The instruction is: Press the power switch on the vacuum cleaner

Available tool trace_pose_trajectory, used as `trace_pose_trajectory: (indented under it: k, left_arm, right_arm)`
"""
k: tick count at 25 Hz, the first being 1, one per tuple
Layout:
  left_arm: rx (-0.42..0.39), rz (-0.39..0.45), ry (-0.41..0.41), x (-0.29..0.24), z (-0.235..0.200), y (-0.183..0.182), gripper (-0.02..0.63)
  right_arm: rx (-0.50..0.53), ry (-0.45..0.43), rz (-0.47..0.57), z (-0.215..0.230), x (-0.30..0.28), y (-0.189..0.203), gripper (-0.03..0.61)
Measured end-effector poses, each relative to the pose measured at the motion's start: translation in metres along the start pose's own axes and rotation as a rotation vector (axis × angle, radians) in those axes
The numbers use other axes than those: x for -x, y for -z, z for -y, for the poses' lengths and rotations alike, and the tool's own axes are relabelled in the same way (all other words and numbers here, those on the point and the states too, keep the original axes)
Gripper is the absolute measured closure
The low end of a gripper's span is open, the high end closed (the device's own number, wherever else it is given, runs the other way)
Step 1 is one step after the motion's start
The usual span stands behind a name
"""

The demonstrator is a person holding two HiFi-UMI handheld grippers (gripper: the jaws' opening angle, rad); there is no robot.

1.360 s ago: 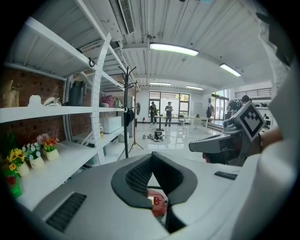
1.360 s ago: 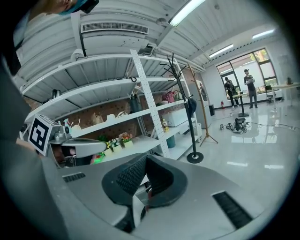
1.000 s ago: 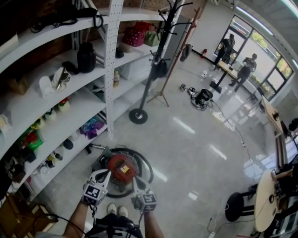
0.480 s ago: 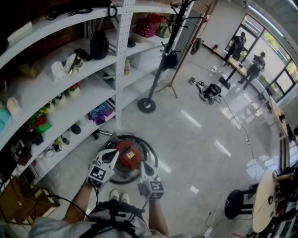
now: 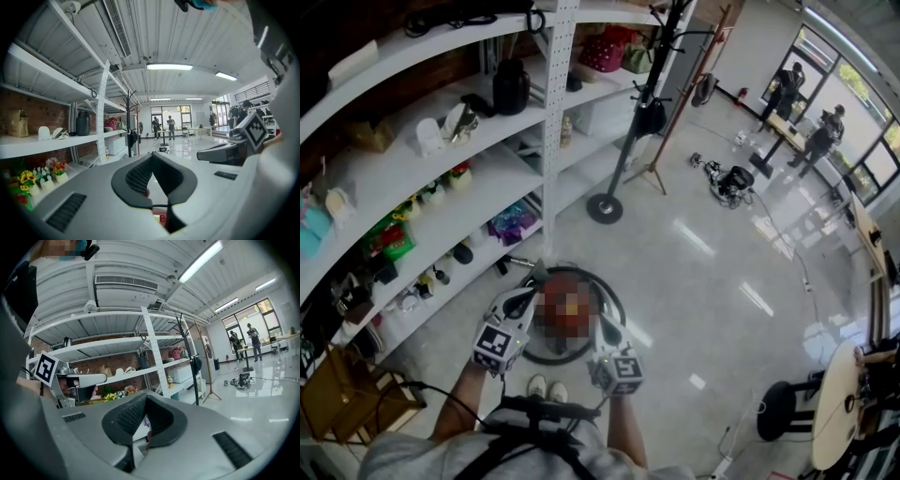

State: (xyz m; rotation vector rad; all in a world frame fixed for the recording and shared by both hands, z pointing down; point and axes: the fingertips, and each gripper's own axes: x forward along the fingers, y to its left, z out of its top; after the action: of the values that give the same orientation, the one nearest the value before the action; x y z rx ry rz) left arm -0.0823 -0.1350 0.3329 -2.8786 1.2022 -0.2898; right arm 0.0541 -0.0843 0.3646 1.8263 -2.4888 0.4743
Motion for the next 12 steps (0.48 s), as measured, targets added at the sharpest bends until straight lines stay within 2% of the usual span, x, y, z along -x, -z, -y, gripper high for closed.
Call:
trace_pose_trajectory:
  k: [12]
  left_arm:
    - [-0.056,0.022,-0.068,0.027,-0.012,-0.010,0.607]
  right_arm:
    - [0.016,-0.017,0.048,-0.012,0.015,-0.016,0.566]
